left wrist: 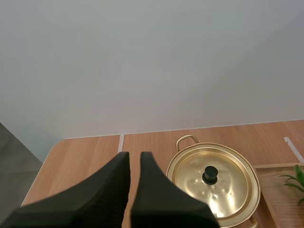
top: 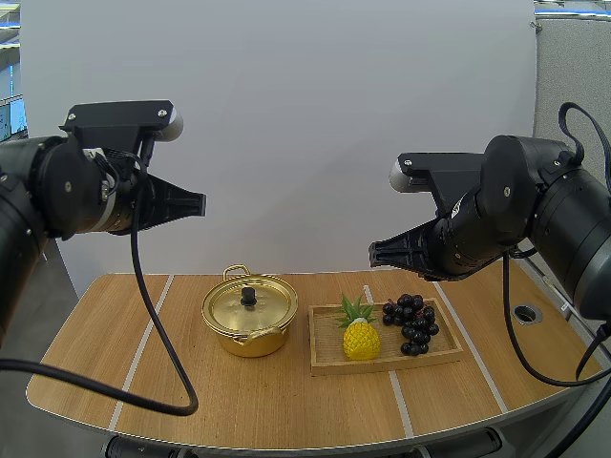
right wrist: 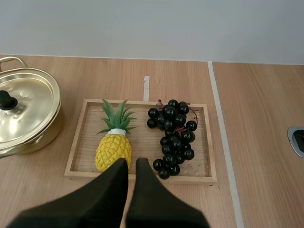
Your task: Open the pot, put the grape inside, and close it
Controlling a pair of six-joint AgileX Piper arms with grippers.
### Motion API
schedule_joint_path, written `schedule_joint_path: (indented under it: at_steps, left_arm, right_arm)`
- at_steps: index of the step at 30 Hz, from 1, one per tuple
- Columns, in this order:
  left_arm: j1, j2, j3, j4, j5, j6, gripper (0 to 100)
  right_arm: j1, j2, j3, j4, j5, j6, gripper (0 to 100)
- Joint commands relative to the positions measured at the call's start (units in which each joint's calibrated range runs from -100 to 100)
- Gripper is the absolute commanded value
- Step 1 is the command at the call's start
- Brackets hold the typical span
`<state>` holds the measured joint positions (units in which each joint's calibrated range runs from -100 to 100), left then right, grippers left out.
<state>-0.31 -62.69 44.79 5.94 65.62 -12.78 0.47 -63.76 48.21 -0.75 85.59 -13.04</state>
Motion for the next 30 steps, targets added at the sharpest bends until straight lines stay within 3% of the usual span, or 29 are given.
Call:
schedule_joint_path:
  at_steps: [1, 3, 4, 19, 22, 28, 30]
  left_arm:
    - [0.11, 2.8, -0.3, -0.1, -1.4, 3.1, 53]
    - [0.11, 2.8, -0.3, -0.1, -1.4, 3.6, 78]
    - [0.11, 2.8, -0.3, -0.1, -1.4, 4.1, 100]
    - [0.11, 2.9, -0.3, -0.7, 0.6, 14.6, 100]
    - [0.11, 4.0, -0.3, -5.3, 0.4, 21.4, 100]
    - [0.11, 11.5, -0.3, -22.9, 2.5, 39.2, 100]
    - [-0.14, 14.6, -0.3, -25.5, 2.5, 42.5, 100]
  right_arm:
    - [-0.2, 0.4, -0.3, -0.3, -2.8, -0.5, 64]
    - [-0.2, 0.4, -0.3, -0.3, -3.4, -0.5, 84]
    - [-0.2, 0.4, -0.3, -0.3, -3.4, -0.5, 97]
    - [-0.2, 0.4, -0.3, -0.3, -3.4, -0.4, 100]
    - [-0.2, 0.4, -0.3, -0.3, -3.4, -0.4, 100]
    - [-0.2, 0.4, -0.3, -0.3, -3.4, -0.4, 100]
    - [-0.2, 0.4, -0.3, -0.3, -3.4, -0.4, 100]
